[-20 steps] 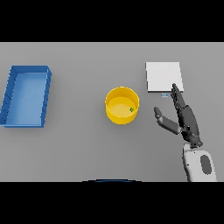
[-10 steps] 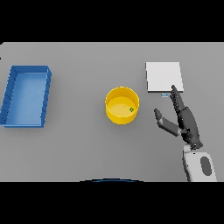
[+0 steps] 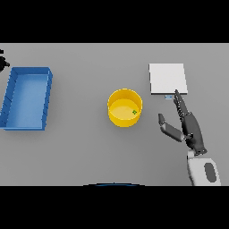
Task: Pick up the red beaker and tilt it to pour out 1 green nut into yellow bowl. Pick up the yellow bowl and place it on the metallic measuring scale.
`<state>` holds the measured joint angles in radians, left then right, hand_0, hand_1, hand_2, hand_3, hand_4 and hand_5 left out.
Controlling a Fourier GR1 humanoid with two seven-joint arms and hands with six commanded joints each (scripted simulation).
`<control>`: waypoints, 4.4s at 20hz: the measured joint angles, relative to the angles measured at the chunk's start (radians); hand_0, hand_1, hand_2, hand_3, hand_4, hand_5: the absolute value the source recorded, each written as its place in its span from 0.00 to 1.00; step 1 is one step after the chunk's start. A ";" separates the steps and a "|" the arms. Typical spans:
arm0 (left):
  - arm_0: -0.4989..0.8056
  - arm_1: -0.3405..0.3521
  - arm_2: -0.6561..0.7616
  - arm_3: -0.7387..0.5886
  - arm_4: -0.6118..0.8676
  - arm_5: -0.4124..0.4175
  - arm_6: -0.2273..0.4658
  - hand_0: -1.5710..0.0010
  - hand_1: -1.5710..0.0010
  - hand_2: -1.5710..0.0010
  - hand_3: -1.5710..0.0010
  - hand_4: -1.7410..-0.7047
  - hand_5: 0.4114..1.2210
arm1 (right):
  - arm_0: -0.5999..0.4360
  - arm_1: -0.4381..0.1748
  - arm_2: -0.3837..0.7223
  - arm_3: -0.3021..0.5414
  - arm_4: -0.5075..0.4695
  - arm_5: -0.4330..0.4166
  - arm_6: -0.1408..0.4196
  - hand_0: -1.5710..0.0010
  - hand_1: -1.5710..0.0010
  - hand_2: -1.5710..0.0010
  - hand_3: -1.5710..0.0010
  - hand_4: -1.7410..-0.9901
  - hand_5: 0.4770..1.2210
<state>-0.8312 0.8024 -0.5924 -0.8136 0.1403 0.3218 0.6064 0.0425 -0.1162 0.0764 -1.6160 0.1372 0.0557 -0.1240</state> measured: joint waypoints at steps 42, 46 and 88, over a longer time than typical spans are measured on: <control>0.139 0.117 -0.151 -0.330 0.239 0.002 -0.090 1.00 1.00 1.00 1.00 0.95 0.37 | -0.446 -0.284 0.346 0.141 0.454 0.250 0.000 1.00 1.00 1.00 1.00 0.67 0.19; 0.132 0.118 -0.138 -0.315 0.246 -0.001 -0.103 1.00 1.00 1.00 1.00 0.94 0.38 | -0.529 -0.296 0.422 0.181 0.516 0.309 -0.017 1.00 1.00 1.00 1.00 0.70 0.22; 0.149 0.129 -0.129 -0.354 0.261 0.013 -0.118 1.00 1.00 1.00 1.00 0.92 0.39 | -0.664 -0.288 0.575 0.381 0.588 0.416 -0.082 0.04 0.05 0.05 0.17 0.05 0.98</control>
<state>-0.6822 0.9313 -0.7213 -1.1678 0.4015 0.3347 0.4883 -0.6217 -0.4041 0.6513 -1.2348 0.7257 0.4718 -0.2064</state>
